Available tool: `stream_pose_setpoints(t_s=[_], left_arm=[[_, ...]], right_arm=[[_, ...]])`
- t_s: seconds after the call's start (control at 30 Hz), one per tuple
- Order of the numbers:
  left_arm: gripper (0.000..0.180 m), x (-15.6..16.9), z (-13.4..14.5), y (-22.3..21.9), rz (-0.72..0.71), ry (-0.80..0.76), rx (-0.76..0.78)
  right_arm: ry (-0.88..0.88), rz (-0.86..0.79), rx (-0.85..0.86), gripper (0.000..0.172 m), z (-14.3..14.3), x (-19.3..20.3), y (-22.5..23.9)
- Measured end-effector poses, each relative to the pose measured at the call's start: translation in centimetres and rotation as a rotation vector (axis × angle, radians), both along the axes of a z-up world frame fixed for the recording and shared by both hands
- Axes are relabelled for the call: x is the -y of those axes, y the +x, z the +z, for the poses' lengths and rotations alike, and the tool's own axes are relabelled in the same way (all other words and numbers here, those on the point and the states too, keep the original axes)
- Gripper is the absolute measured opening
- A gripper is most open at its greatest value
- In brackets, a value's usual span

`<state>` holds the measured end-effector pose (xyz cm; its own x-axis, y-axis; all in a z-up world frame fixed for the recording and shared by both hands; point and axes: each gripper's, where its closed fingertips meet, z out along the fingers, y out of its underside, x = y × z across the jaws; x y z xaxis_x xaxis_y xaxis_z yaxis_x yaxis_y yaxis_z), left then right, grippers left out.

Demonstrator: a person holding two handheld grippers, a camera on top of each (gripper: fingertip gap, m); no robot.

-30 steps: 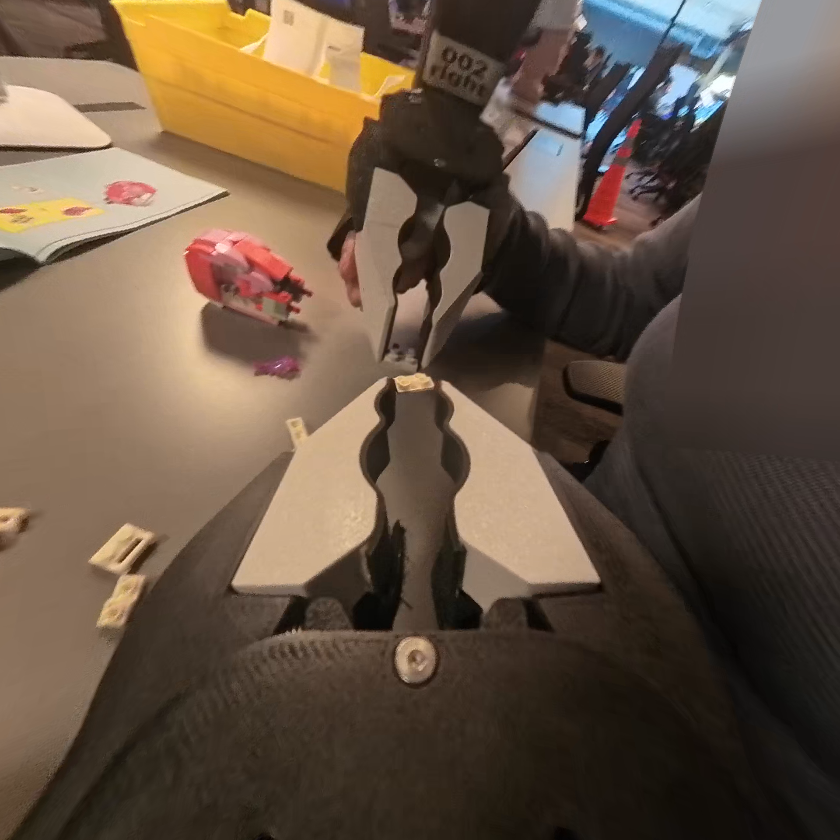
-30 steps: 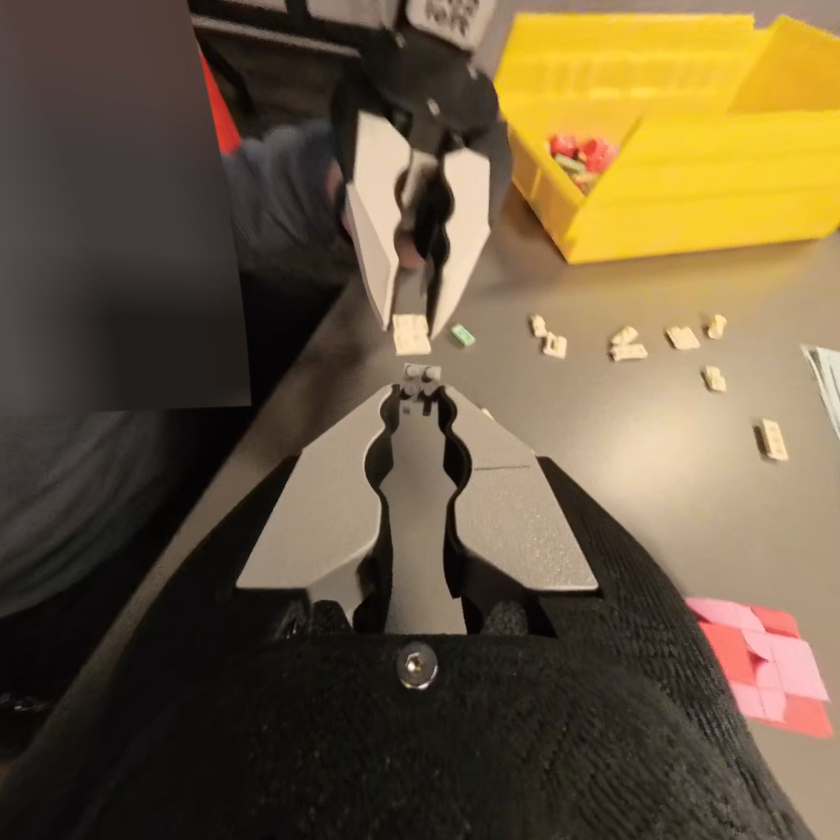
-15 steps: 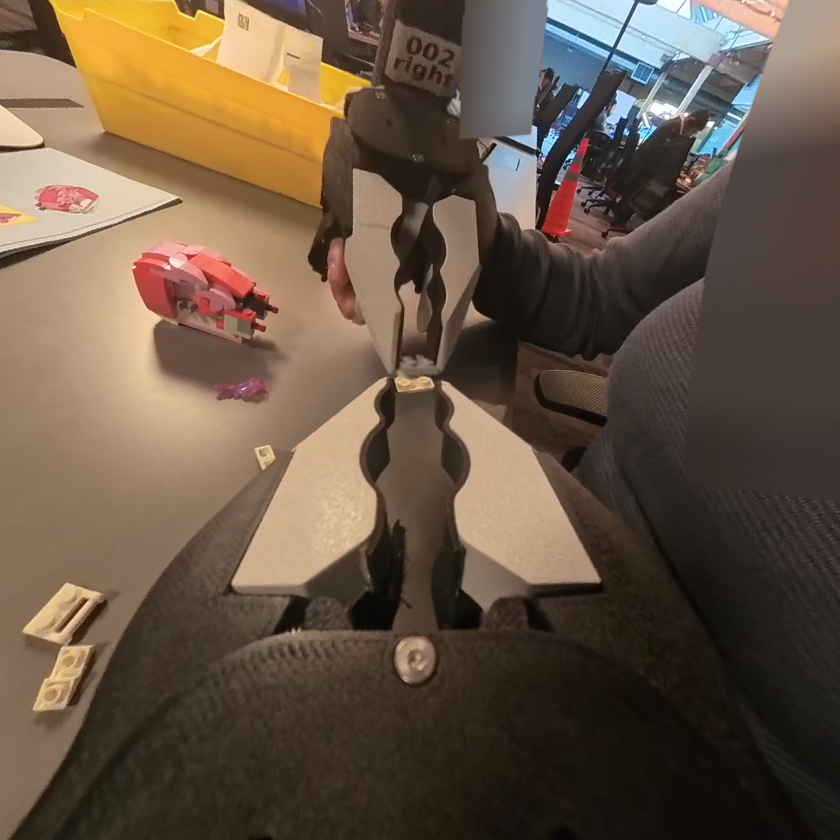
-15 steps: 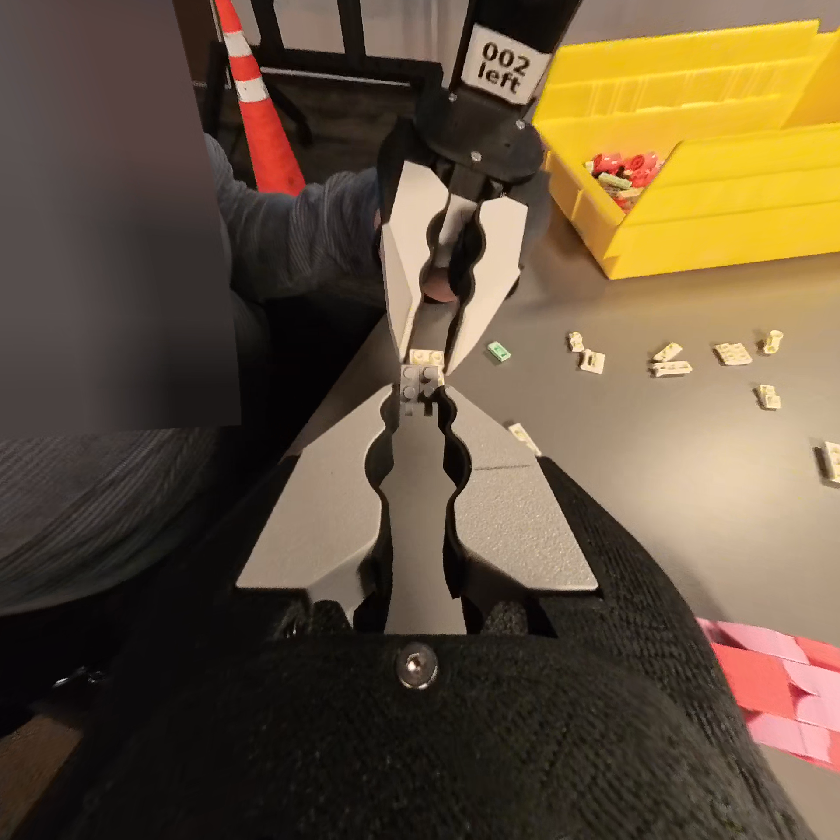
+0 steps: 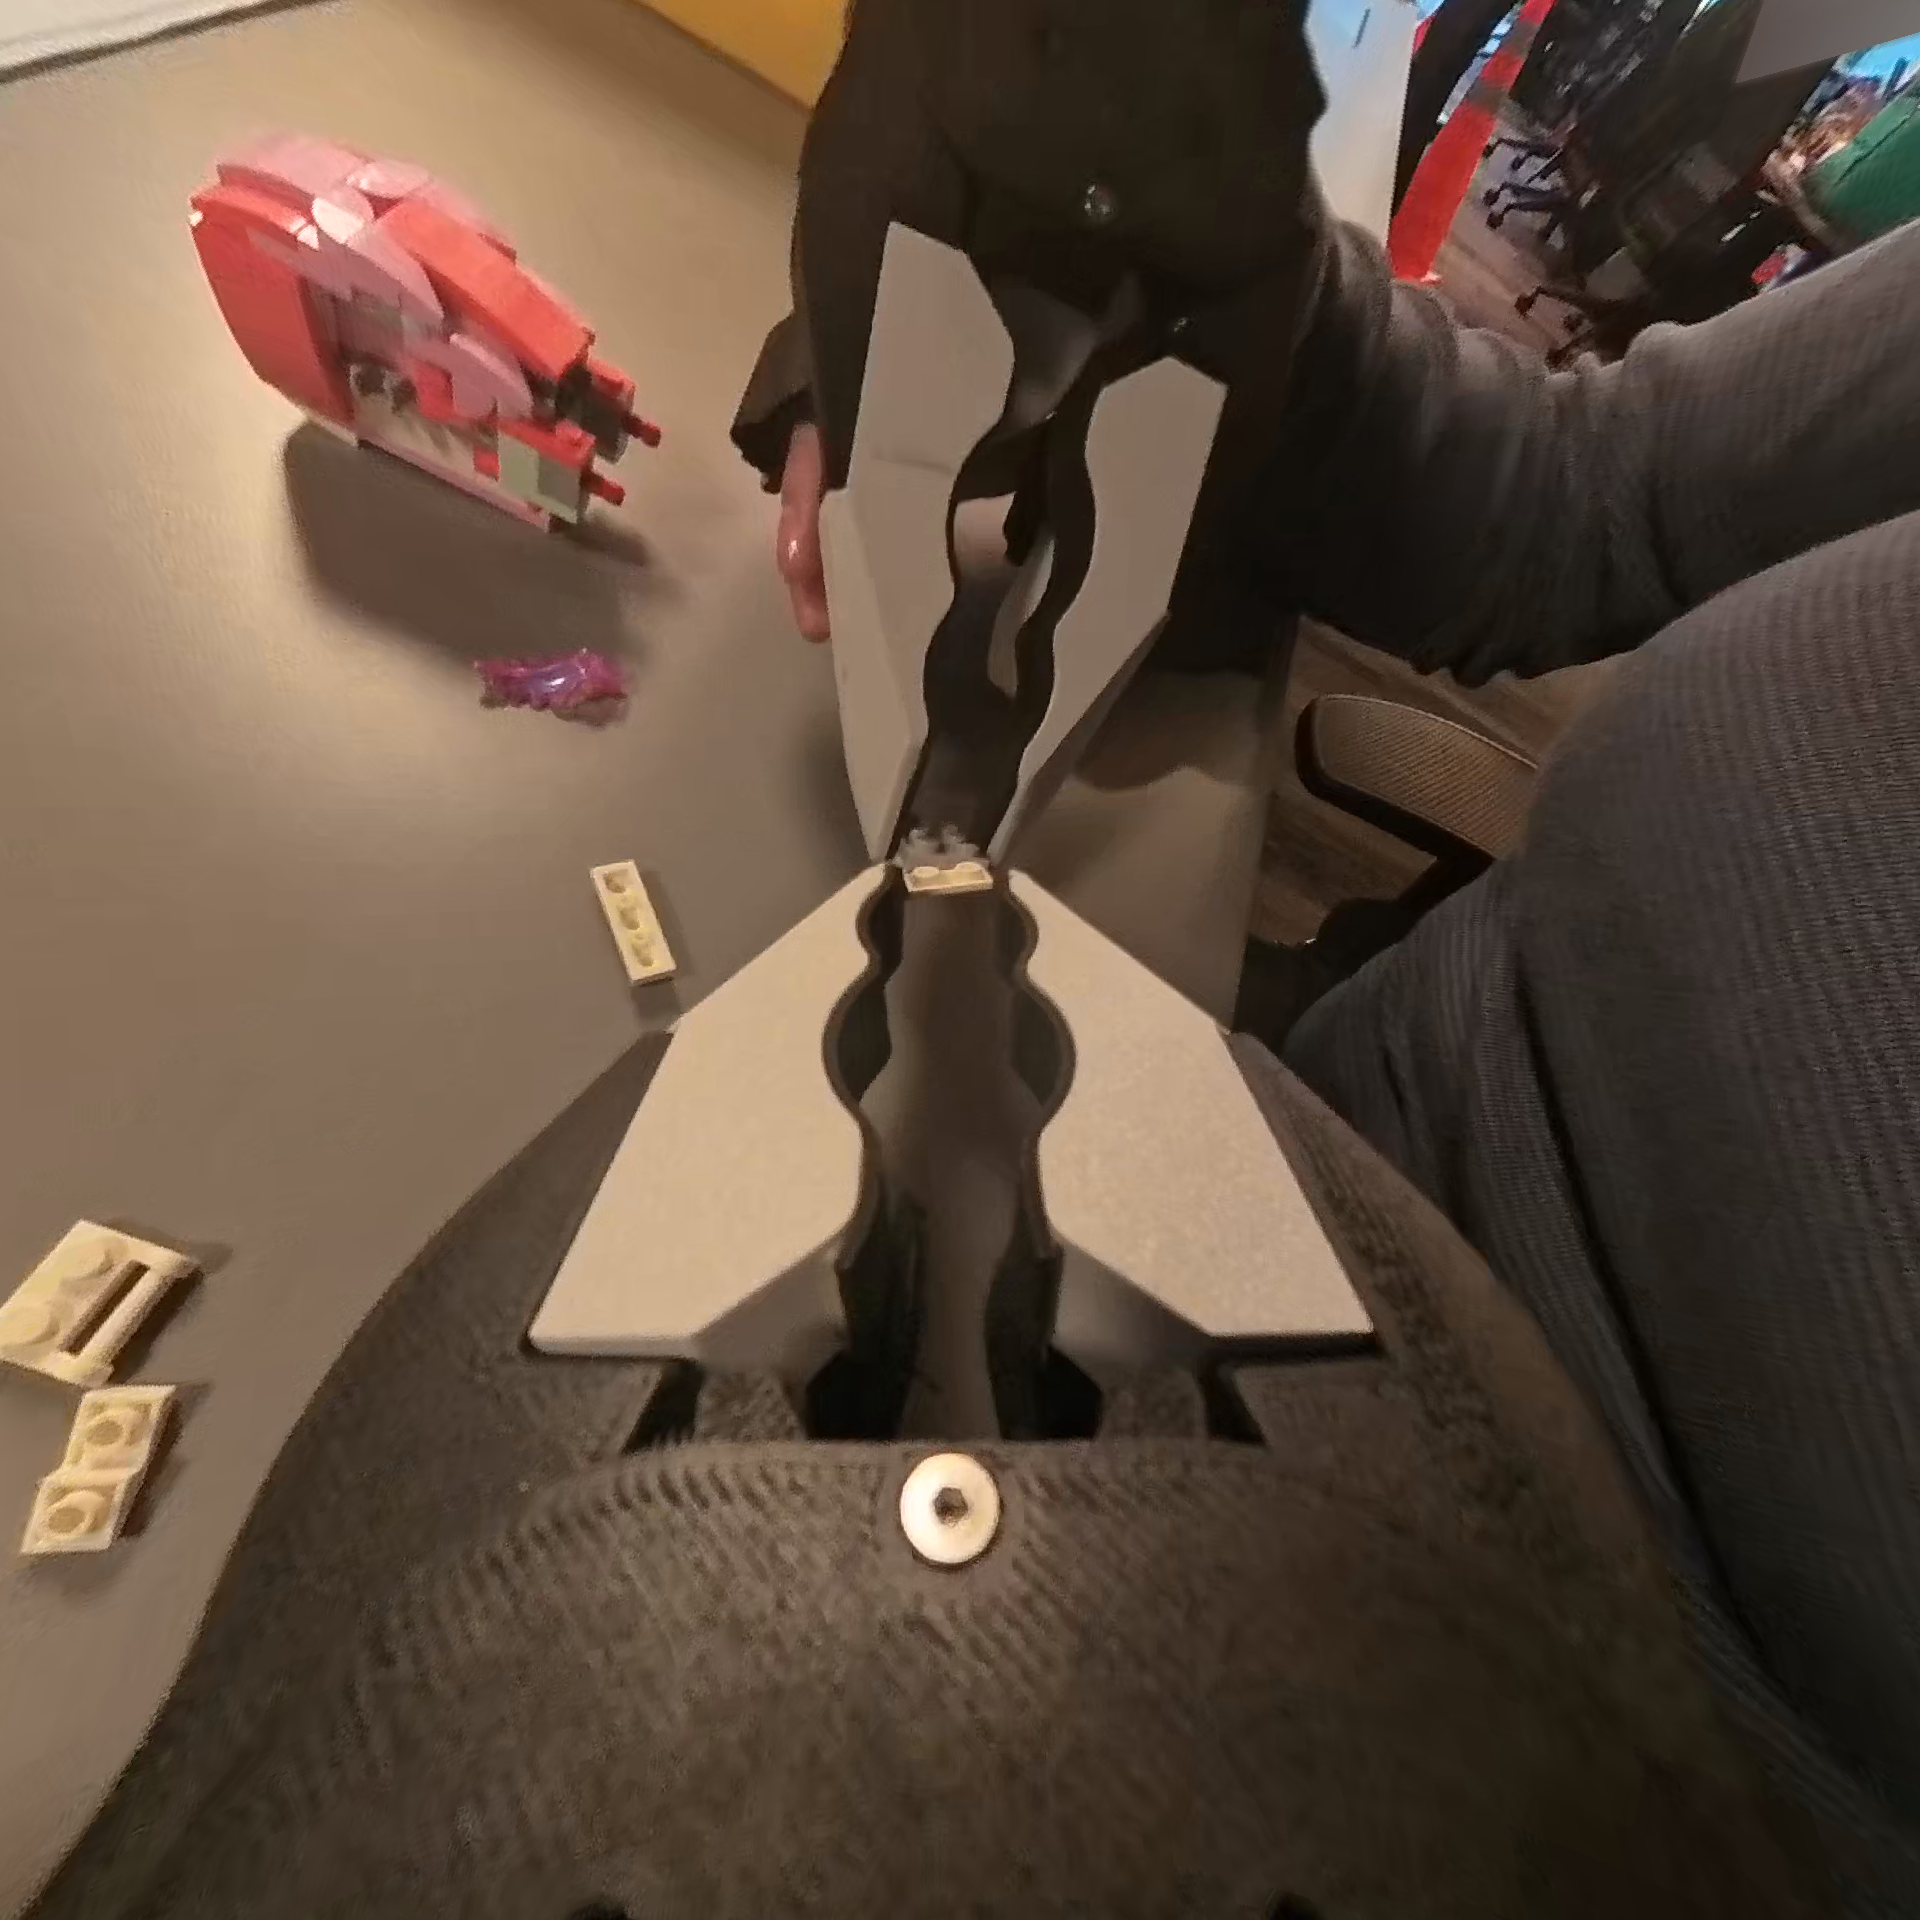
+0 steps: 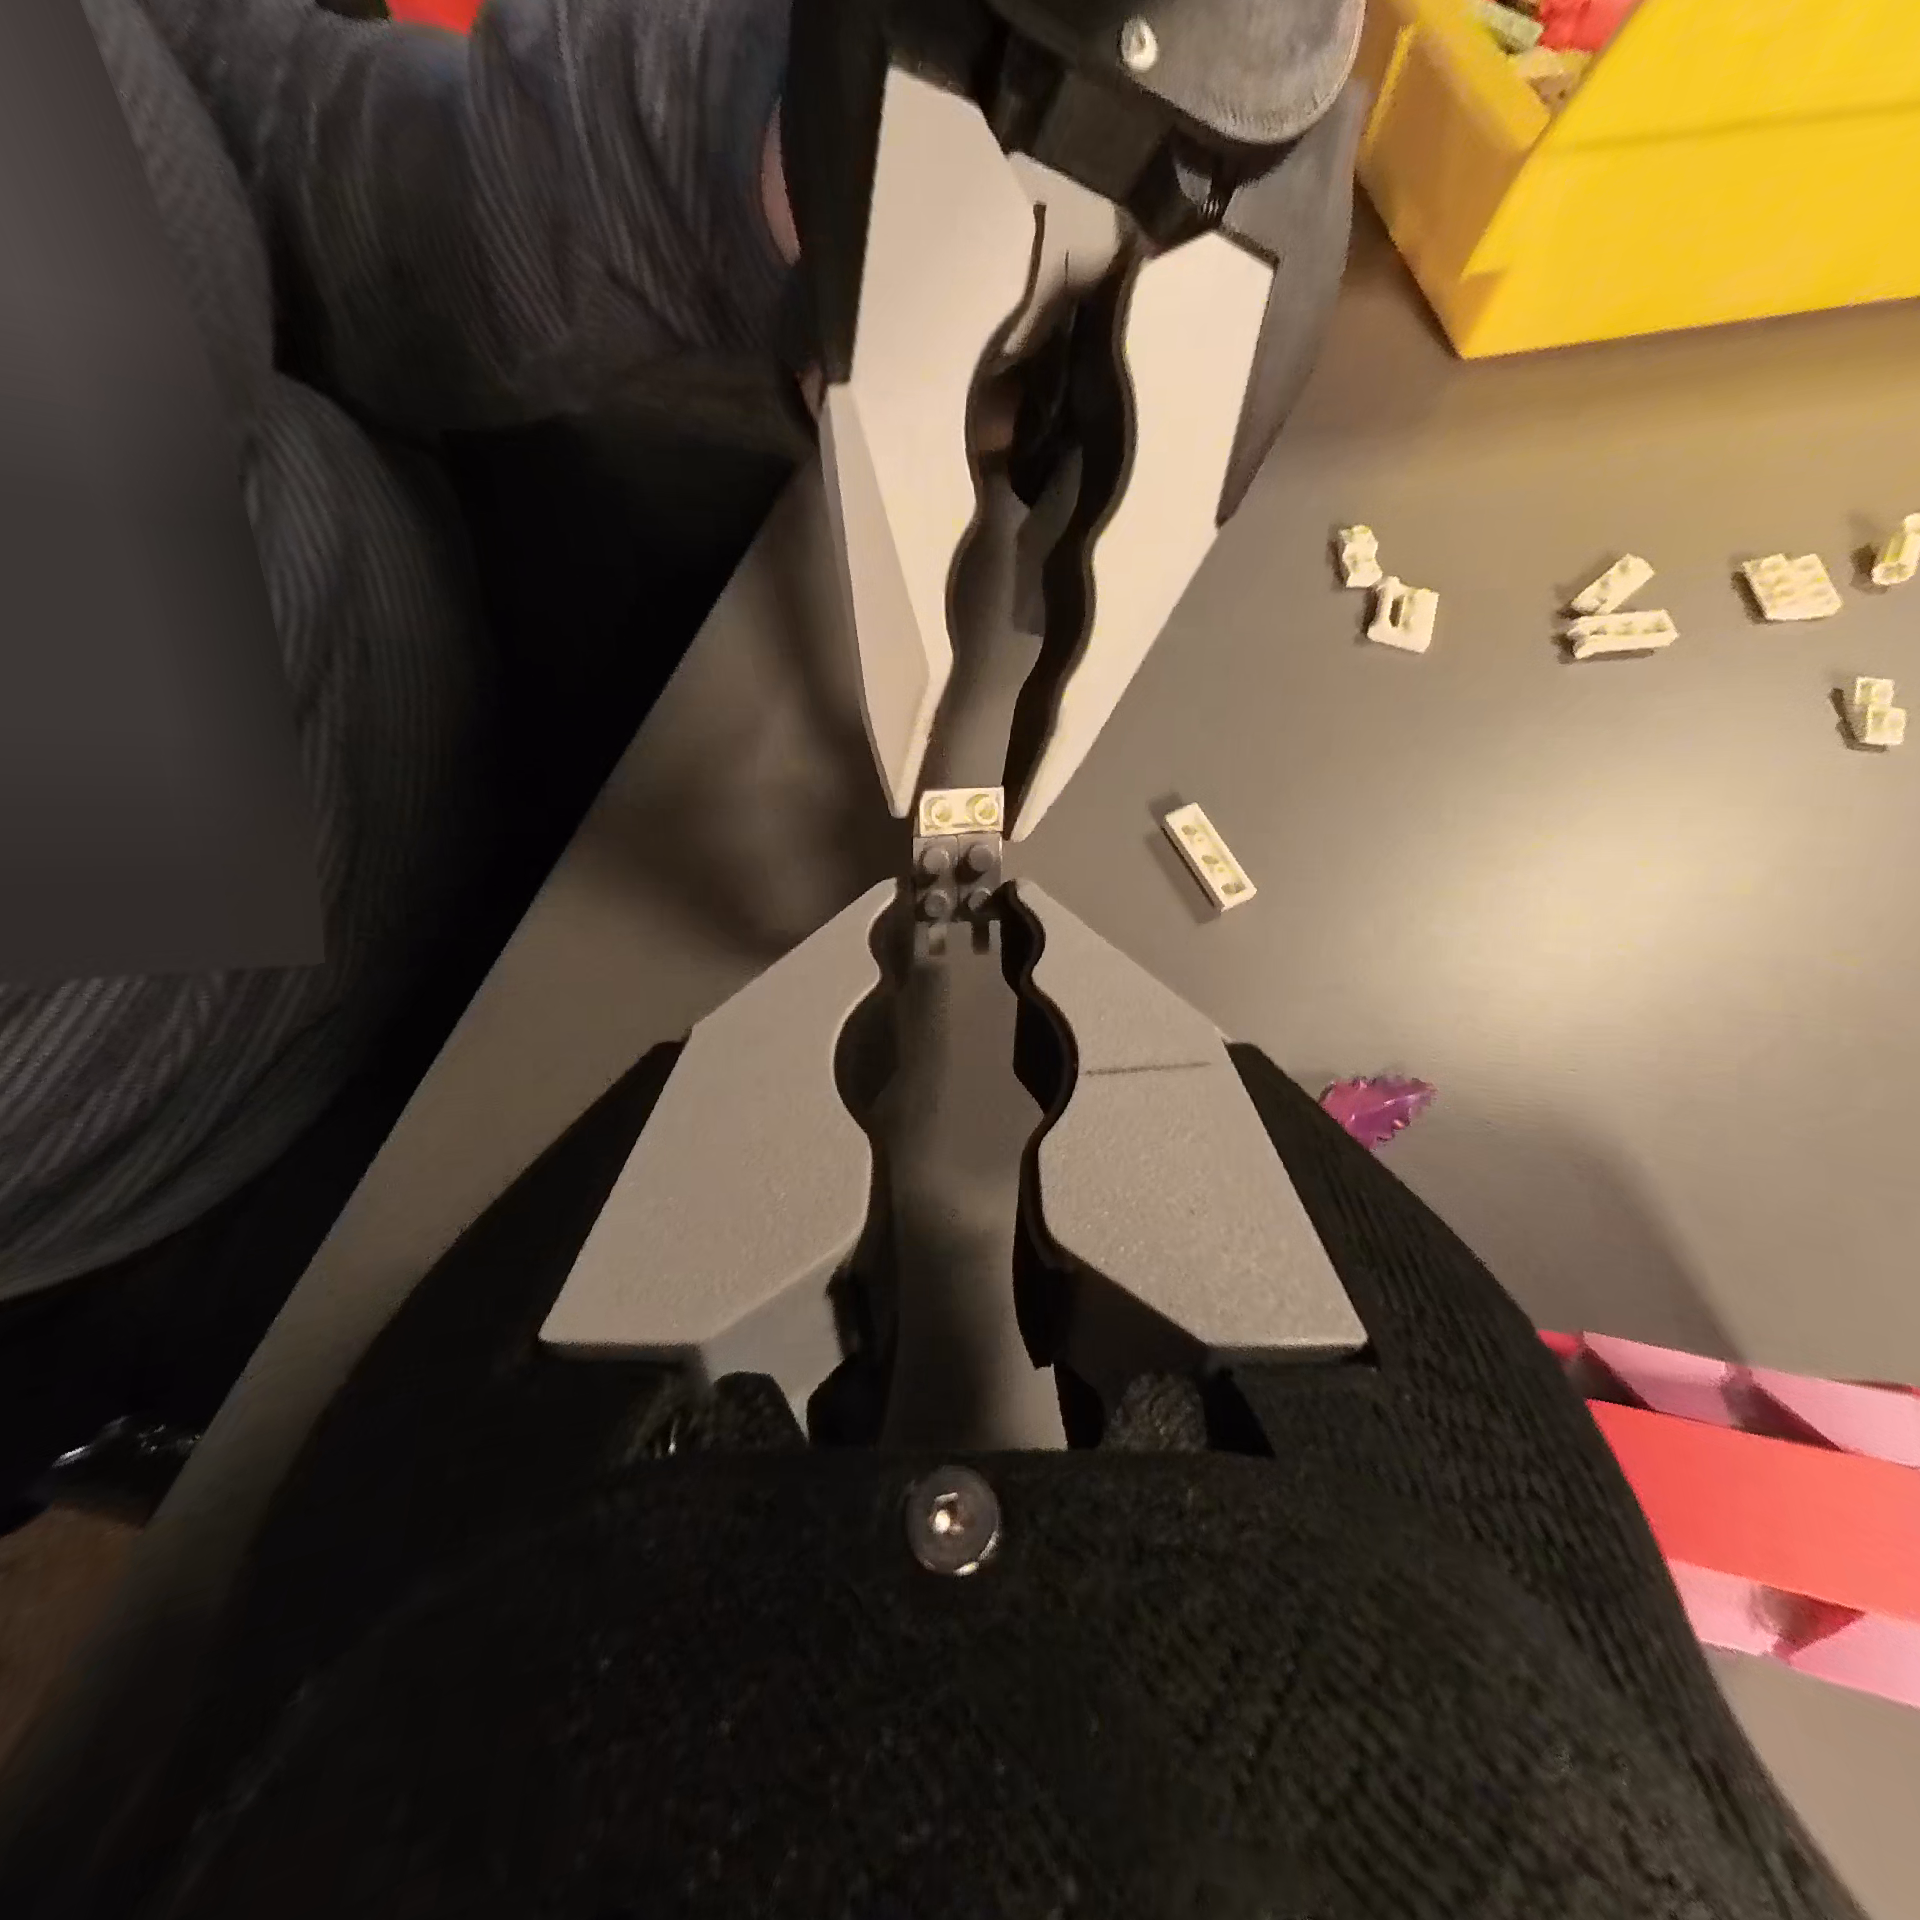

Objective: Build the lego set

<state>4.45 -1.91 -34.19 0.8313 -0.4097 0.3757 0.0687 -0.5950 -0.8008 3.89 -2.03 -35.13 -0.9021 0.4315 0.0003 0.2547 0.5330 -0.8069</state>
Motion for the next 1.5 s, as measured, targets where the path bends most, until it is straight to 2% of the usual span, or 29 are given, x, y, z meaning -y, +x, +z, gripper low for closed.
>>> stream_pose_setpoints(t_s=[0.27,0.47,0.57,0.7,0.9,0.97,1.1,1.13,1.23,1.27,1.37,1.5], left_arm=[[0.016,-0.3,-1.2,0.0,0.003,-0.070,-0.029],[0.016,-0.4,-1.2,0.0,0.008,-0.074,-0.028],[0.016,-0.3,-1.4,0.1,0.003,-0.083,-0.042],[0.016,0.0,-1.5,0.7,-0.038,-0.083,-0.059],[0.016,0.6,-1.9,1.6,-0.112,-0.091,-0.089],[0.016,0.7,-1.9,1.6,-0.112,-0.092,-0.086],[0.016,0.6,-1.9,1.5,-0.103,-0.092,-0.081],[0.016,0.6,-1.9,1.5,-0.099,-0.091,-0.083],[0.016,0.5,-1.9,1.4,-0.091,-0.083,-0.089],[0.016,0.5,-1.9,1.4,-0.094,-0.085,-0.092],[0.016,0.6,-1.9,1.6,-0.103,-0.091,-0.086],[0.016,0.7,-2.0,1.7,-0.118,-0.096,-0.076]], right_arm=[[0.057,-0.006,0.043,0.018,-1.7,0.2,0.1],[0.054,-0.031,0.031,0.021,-1.7,0.1,0.2],[0.072,-0.062,0.019,0.029,-1.6,-0.3,0.4],[0.085,-0.075,-0.001,0.028,-1.2,-1.0,1.0],[0.069,-0.055,0.022,0.024,-1.3,-0.7,0.9],[0.056,-0.052,0.036,0.015,-1.3,-0.7,0.8],[-0.003,-0.059,0.053,0.011,-1.0,-0.6,0.9],[-0.030,-0.064,0.048,0.000,-0.8,-0.5,1.0],[-0.060,-0.072,0.037,0.000,-0.4,-0.5,1.1],[-0.049,-0.078,0.030,0.003,-0.6,-0.6,1.1],[-0.045,-0.060,0.039,0.026,-0.6,-0.5,1.4],[0.036,0.004,0.017,0.032,-1.0,-0.5,1.7]])
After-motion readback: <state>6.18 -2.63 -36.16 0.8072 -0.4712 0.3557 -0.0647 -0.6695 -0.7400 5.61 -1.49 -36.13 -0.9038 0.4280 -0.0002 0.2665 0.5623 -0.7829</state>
